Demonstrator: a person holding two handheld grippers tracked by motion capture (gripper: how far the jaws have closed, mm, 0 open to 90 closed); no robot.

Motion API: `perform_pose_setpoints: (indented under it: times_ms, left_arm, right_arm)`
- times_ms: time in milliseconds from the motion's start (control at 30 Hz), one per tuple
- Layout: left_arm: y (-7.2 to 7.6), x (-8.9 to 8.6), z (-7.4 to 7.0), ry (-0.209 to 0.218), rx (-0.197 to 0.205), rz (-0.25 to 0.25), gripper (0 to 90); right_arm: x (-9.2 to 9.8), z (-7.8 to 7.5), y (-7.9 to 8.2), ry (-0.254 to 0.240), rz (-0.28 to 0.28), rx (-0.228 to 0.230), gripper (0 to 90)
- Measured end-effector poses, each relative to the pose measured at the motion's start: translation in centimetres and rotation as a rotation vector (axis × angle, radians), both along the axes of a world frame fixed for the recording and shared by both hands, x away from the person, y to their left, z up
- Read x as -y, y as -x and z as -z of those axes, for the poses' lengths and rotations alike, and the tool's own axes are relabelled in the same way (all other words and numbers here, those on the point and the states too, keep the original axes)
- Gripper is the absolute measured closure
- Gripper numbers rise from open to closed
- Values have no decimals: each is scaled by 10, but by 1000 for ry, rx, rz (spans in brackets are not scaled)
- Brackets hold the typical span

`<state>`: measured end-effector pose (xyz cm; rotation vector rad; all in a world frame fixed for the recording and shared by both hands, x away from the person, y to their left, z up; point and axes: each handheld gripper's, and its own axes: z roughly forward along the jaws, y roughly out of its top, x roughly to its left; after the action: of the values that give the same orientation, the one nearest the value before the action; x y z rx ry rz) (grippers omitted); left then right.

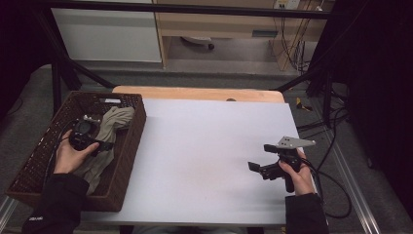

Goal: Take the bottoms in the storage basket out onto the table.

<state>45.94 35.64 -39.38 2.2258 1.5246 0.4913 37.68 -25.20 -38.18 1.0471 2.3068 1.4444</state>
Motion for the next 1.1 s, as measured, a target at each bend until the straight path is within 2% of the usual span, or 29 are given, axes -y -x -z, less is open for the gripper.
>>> perform_pose_setpoints:
  times_ms: [533,700,1100]
  left_arm:
    - [-2,-2,12,-18,-62,-14,202]
    - [-2,-3,16,-21,-89,-12,269]
    - [-2,-1,20,-13,-116,-5,418]
  right_arm:
    - [0,0,0,1,1,-3,7]
    - [0,0,0,1,1,2,7]
    - [-1,1,0,1,-1,0,7]
